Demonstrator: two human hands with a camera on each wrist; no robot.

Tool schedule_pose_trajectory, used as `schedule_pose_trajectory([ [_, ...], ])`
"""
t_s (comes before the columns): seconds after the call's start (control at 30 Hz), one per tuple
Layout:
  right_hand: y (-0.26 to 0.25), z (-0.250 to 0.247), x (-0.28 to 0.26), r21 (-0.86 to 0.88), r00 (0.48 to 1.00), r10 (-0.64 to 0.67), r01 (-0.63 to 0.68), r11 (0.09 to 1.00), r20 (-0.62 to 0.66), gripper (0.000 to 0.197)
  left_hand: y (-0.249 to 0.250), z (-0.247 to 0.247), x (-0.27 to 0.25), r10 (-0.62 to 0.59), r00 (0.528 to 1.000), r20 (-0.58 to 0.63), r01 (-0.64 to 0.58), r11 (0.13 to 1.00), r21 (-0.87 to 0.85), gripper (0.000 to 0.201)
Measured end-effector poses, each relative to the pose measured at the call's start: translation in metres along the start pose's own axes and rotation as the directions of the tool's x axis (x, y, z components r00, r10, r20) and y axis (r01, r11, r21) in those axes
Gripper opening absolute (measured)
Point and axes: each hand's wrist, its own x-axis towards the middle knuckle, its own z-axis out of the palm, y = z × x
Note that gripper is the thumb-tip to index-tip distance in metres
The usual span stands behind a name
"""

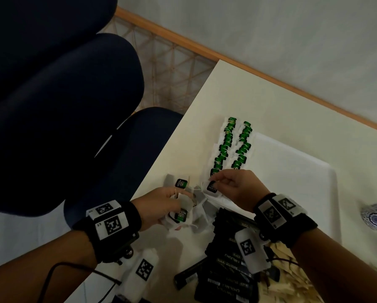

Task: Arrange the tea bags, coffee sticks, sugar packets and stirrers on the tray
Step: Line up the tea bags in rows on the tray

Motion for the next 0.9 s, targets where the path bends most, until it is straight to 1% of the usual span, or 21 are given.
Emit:
schedule_pose_trajectory([
  [0.1,0.001,0.000,0.005,-0.075,1.000,0.023,-0.022,0.997,0.019,0.016,0.000,-0.001,-0.001,0.021,1.000,-0.013,-0.021,1.000,-0.021,0.030],
  [0.23,0.003,-0.002,0.013,-0.126,0.998,0.061,-0.061,0.990,-0.010,0.019,-0.002,-0.004,0.003,0.047,0.998,-0.046,-0.048,0.999,-0.022,0.030],
  [0.37,0.005,-0.004,0.014,-0.209,0.997,0.078,-0.080,0.975,-0.019,0.020,-0.003,-0.004,0.005,0.082,0.993,-0.086,-0.082,0.997,0.007,0.024],
  [0.5,0.007,-0.001,0.011,-0.187,0.997,0.074,-0.074,0.980,-0.008,0.020,-0.003,-0.001,0.006,0.085,0.991,-0.099,-0.086,0.996,-0.006,0.018],
  [0.67,0.011,0.001,0.015,-0.173,0.997,0.061,-0.067,0.983,-0.040,0.021,-0.002,0.005,0.008,0.097,0.990,-0.103,-0.099,0.995,-0.016,0.015],
  [0.73,0.012,0.000,0.014,-0.222,0.996,0.021,-0.040,0.974,-0.091,0.025,-0.002,0.006,0.011,0.100,0.988,-0.122,-0.103,0.995,-0.016,0.016],
  [0.8,0.009,-0.003,0.007,-0.225,0.985,-0.071,0.035,0.974,-0.154,0.027,-0.001,0.008,0.012,0.101,0.986,-0.131,-0.106,0.994,-0.029,0.016],
  [0.83,0.006,-0.004,0.001,-0.204,0.978,-0.127,0.093,0.975,-0.163,0.026,0.000,0.010,0.013,0.099,0.986,-0.137,-0.105,0.993,-0.043,0.017],
  [0.87,0.002,-0.004,-0.005,-0.183,0.972,-0.187,0.160,0.970,-0.143,0.026,0.000,0.011,0.013,0.095,0.985,-0.145,-0.105,0.993,-0.057,0.017],
  [0.9,-0.002,-0.003,-0.012,-0.173,0.963,-0.250,0.232,0.957,-0.095,0.028,0.000,0.013,0.014,0.094,0.983,-0.157,-0.106,0.992,-0.071,0.018],
])
